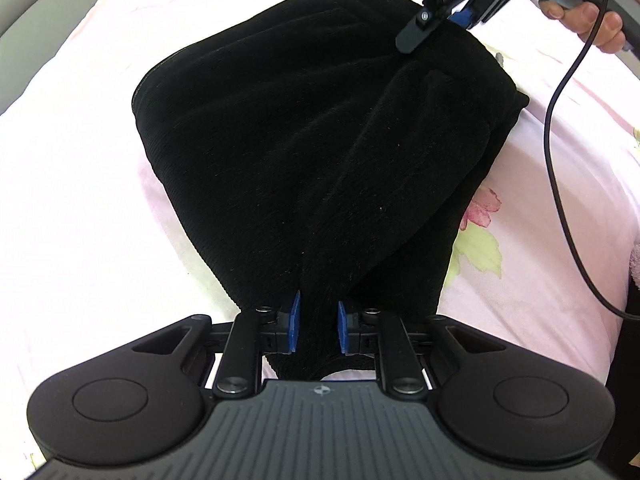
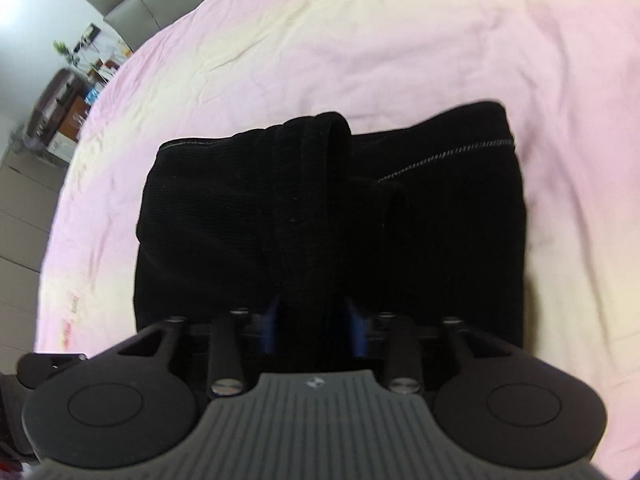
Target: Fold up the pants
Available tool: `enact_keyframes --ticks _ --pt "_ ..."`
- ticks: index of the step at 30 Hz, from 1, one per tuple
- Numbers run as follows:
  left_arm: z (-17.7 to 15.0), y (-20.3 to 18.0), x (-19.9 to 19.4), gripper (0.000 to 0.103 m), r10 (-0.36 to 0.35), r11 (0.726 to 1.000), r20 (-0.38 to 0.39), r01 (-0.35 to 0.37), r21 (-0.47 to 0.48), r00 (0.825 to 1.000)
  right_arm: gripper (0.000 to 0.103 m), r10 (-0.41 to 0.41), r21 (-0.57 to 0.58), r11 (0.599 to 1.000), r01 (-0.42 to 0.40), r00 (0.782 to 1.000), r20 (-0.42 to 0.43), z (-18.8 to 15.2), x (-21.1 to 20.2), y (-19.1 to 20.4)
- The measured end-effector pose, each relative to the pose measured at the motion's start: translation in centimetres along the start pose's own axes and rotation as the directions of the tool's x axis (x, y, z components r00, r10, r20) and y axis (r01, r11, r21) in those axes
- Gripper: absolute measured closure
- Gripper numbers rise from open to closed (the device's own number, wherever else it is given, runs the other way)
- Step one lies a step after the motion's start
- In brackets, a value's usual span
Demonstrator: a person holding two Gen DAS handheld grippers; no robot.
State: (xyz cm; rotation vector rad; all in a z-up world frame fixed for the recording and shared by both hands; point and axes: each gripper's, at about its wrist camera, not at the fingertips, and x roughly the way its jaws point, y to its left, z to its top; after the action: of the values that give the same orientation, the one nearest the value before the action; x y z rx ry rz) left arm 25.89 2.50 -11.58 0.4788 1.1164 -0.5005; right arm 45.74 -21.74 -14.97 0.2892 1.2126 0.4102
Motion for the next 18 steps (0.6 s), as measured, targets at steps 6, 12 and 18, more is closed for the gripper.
enact_keyframes --ticks 6,12,18 --pt "0.0 0.2 0.5 0.082 -0.021 1.0 -0.004 0.021 -0.013 1.0 0.029 0.051 0.143 0.989 -0.045 0.998 -0.038 0.1 1.6 -3.3" --pt "0.2 0.3 1.3 0.082 -0.025 1.0 -0.031 0.024 -0.006 0.999 0.056 0.222 0.259 0.942 -0.215 0.975 0.003 -0.2 3.4 -5.3" --pt "0.4 0.7 0.2 0.064 -0.033 0.999 -0.015 0.032 -0.032 0.999 0.075 0.175 0.114 0.977 -0.179 0.984 0.043 0.6 0.6 -1.2"
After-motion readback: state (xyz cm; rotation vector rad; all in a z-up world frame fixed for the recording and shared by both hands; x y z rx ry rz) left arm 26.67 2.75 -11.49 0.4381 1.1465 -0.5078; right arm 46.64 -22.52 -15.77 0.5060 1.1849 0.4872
